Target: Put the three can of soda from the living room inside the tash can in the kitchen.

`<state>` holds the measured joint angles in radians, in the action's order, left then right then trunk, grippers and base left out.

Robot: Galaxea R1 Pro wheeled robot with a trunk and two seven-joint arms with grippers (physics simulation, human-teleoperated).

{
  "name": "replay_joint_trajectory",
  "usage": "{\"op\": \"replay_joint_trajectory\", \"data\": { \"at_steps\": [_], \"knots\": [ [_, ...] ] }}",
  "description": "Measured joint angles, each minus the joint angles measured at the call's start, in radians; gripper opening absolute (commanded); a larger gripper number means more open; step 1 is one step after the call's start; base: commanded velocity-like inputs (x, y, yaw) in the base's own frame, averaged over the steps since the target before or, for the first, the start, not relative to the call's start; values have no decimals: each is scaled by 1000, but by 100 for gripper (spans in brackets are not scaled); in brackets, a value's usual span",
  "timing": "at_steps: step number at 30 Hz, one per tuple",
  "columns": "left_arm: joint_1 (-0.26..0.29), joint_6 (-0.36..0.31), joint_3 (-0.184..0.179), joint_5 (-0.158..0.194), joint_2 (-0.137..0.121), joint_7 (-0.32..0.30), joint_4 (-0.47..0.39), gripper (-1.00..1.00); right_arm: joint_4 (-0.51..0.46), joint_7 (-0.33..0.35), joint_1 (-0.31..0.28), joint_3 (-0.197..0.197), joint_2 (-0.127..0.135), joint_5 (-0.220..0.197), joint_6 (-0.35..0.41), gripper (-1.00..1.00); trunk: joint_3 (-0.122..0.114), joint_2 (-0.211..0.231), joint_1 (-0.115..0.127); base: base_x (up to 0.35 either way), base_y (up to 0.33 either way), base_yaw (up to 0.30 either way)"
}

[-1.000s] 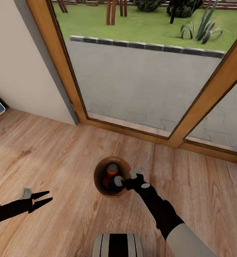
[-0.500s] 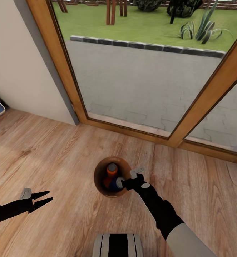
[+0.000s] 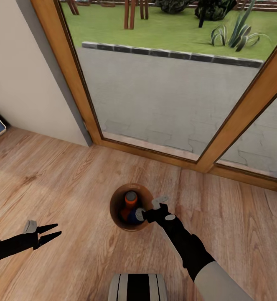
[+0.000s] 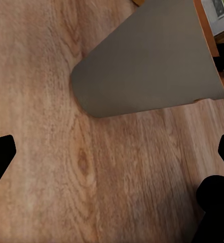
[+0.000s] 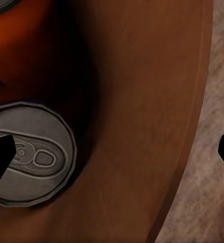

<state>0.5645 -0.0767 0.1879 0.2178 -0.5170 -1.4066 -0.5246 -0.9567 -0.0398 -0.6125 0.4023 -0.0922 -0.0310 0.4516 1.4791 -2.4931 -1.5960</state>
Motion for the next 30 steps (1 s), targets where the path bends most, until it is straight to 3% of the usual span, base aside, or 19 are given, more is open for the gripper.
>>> {"op": "replay_joint_trajectory", "data": {
  "at_steps": [30],
  "knots": [
    [0,0,1,0,0,1,0,100,0,0,0,-1,0,0,-1,100,0,0,0,0,0,0]
  ]
}}
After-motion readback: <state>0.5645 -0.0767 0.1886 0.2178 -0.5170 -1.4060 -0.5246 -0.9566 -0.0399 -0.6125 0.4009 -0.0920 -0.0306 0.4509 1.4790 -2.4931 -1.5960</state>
